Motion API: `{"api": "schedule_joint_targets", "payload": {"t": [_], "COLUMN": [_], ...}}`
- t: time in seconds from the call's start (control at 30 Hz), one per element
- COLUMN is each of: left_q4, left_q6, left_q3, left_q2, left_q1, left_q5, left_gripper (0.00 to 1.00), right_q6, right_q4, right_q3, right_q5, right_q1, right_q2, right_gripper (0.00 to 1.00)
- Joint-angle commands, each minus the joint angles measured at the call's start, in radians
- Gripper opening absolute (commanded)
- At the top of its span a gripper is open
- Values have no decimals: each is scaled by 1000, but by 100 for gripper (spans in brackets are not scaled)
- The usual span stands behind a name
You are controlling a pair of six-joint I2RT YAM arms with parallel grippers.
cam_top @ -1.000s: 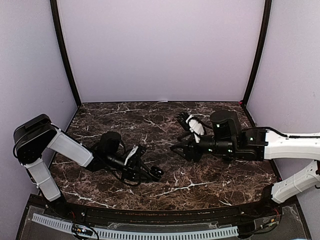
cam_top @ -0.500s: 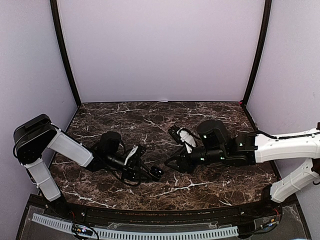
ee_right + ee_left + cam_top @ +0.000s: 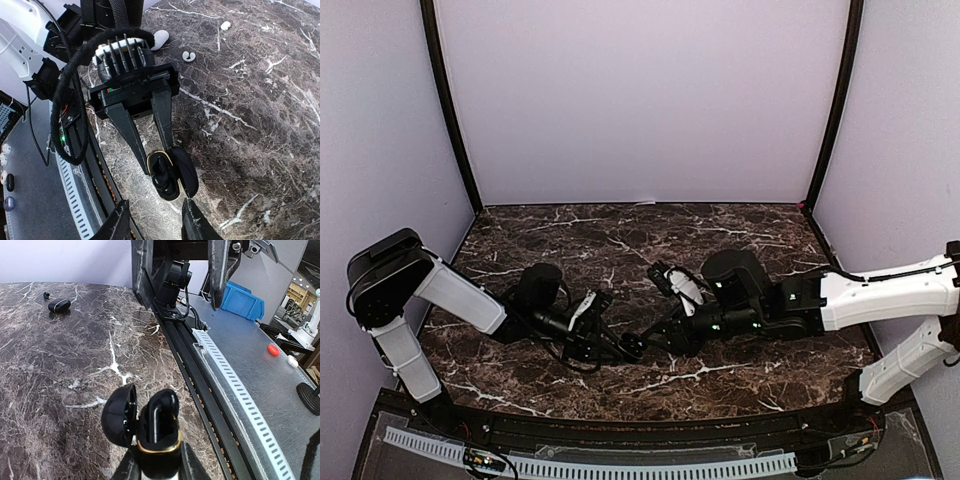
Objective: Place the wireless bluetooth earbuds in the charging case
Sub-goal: Adjust the left earbud in the left side groove of the charging case.
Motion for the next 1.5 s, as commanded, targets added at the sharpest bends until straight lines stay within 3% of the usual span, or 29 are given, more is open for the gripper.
{"api": "schedule_joint_targets", "payload": {"t": [0.0,0.27,0.5,0.97,1.47], "left_q4": [12,12,11,1,-6], "left_q6": [28,34,34,44,45], "left_q3": [-13,-16,-17,-17,-17], "left_q2": [-39,-42,-45,-44,-49], "left_q1": [4,1,2,2,2], "left_q5": [2,-13,-11,-29,-31], "left_gripper": [0,0,0,0,0], "right_q6": [63,122,125,160,156], "right_q4": [64,121,129,9,66], "right_q3": [24,15,67,89,37], "right_q5": [-33,-42,-46,46,26], "right_q1": [12,35,40,42,41], "right_q2": [20,58,125,136,125], "right_gripper": [33,29,17,22,25]}}
